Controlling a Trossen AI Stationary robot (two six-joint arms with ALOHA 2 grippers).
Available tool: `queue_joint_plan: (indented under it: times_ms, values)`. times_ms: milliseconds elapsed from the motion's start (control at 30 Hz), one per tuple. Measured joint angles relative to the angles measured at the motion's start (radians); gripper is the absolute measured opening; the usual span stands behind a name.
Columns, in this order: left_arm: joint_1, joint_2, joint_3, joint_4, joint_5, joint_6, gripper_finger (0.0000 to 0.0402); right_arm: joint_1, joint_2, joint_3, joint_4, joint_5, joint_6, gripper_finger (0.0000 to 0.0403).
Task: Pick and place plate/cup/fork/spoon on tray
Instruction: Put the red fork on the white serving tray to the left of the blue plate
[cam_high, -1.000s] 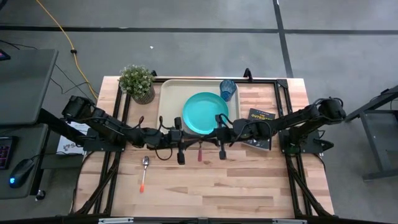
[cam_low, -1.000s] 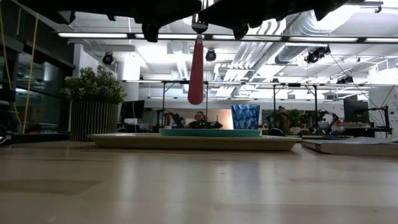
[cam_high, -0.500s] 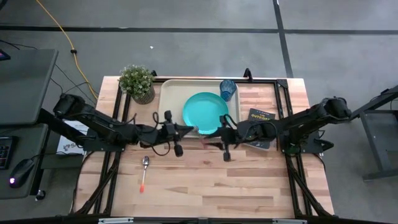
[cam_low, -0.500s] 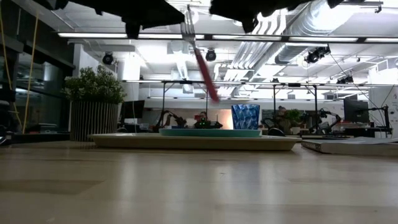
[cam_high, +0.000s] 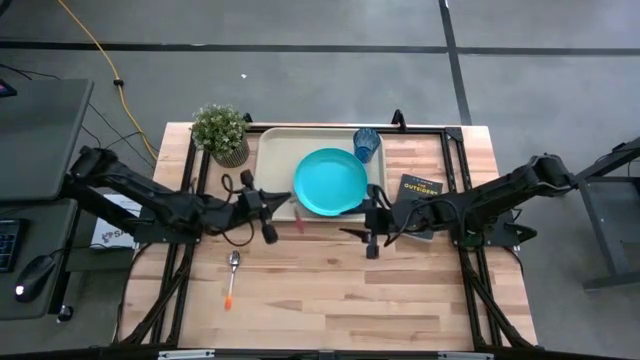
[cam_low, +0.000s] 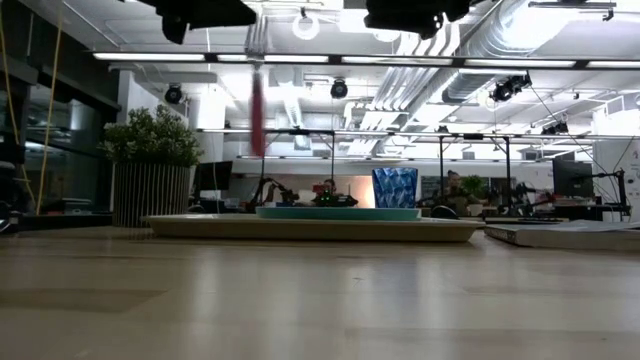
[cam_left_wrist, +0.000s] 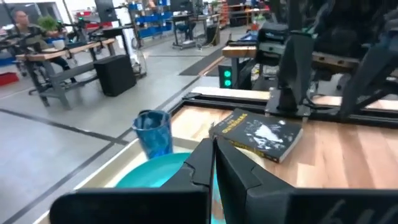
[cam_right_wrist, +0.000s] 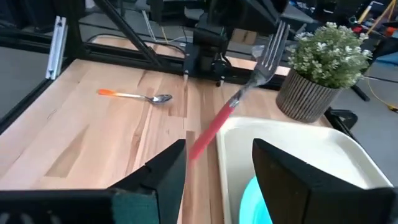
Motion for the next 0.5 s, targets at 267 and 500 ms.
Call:
queue_joint_plan:
  times_ms: [267,500]
  values:
    - [0.107,-0.04,0.0,-0.049,0.12,0.019,0.0,0.0,-0.001,0.0,-0.029,0.003,0.008,0.0177]
    - [0.198,-0.046,0.0,-0.057,0.246,0.001,0.0,0.0,-0.001,0.0,-0.047,0.003,0.008,0.0177]
